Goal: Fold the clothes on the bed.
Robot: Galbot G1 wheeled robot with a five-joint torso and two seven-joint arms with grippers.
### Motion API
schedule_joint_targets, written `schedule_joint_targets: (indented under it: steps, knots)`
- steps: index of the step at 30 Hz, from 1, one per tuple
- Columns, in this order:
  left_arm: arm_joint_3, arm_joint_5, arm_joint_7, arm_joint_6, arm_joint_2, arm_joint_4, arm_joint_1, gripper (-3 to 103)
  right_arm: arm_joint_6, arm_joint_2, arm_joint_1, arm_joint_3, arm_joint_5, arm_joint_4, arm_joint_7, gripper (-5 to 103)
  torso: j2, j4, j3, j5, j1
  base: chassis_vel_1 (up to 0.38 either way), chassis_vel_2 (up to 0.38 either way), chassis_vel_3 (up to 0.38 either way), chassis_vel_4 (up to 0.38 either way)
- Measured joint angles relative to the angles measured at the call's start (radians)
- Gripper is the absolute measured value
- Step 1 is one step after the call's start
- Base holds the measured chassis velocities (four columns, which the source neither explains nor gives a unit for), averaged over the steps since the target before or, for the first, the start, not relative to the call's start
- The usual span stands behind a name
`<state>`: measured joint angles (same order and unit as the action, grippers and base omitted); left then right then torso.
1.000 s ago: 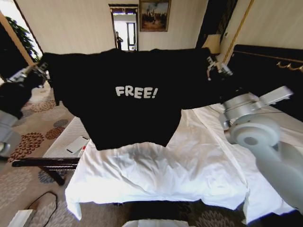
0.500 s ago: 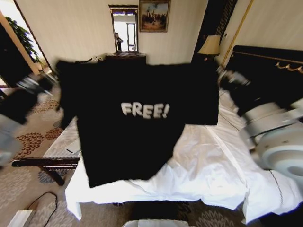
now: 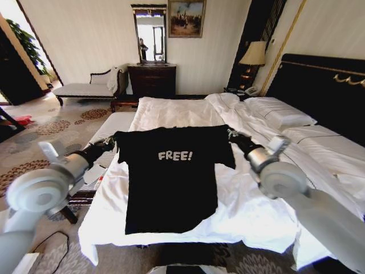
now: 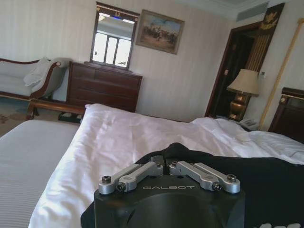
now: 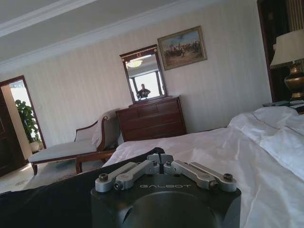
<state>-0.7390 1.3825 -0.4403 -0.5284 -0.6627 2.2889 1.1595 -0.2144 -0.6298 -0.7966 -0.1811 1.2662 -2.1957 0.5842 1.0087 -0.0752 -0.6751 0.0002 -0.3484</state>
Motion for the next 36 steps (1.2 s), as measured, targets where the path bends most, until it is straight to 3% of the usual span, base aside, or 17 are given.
schedule_joint_targets:
  steps: [5,8,15,18,25,30,36]
  knots:
    - [0.07,-0.05,0.011,0.009,-0.024,-0.073,-0.031,0,0.017,-0.066,0.068,0.092,-0.05,0.094,-0.012,0,0.0,0.0002,0.0,-0.0003,0.0,0.0,0.0,0.0,0.0]
    - [0.189,-0.085,0.011,0.01,-0.059,-0.182,-0.113,0,0.018,-0.151,0.163,0.192,-0.073,0.224,-0.013,0,0.0,0.0003,0.0,-0.0005,0.0,0.0,0.0,0.0,0.0]
    - [0.333,-0.114,0.013,0.006,-0.113,-0.345,-0.253,0,0.009,-0.265,0.277,0.347,-0.131,0.419,-0.013,0,0.0,0.0,0.0,-0.0003,0.0,0.0,0.0,0.0,0.0]
    - [0.406,-0.133,0.017,0.007,-0.158,-0.47,-0.352,0,0.03,-0.334,0.334,0.419,-0.191,0.577,-0.032,0,0.0,0.0005,0.0,-0.0004,0.0,0.0,0.0,0.0,0.0]
    - [0.512,-0.168,0.032,0.02,-0.232,-0.678,-0.506,0,0.078,-0.445,0.423,0.47,-0.252,0.803,-0.071,0,0.0,-0.0009,0.0,-0.0002,0.0,0.0,0.0,0.0,0.0]
    - [0.571,-0.224,0.049,0.035,-0.296,-0.822,-0.591,0,0.122,-0.587,0.51,0.496,-0.3,1.003,-0.104,0,0.0,0.0007,0.0,-0.0004,0.0,0.0,0.0,0.0,0.0]
    - [0.6,-0.259,0.056,0.041,-0.338,-0.921,-0.639,0,0.153,-0.651,0.539,0.496,-0.352,1.14,-0.13,0,0.0,0.0001,0.0,-0.0004,0.0,0.0,0.0,0.0,0.0]
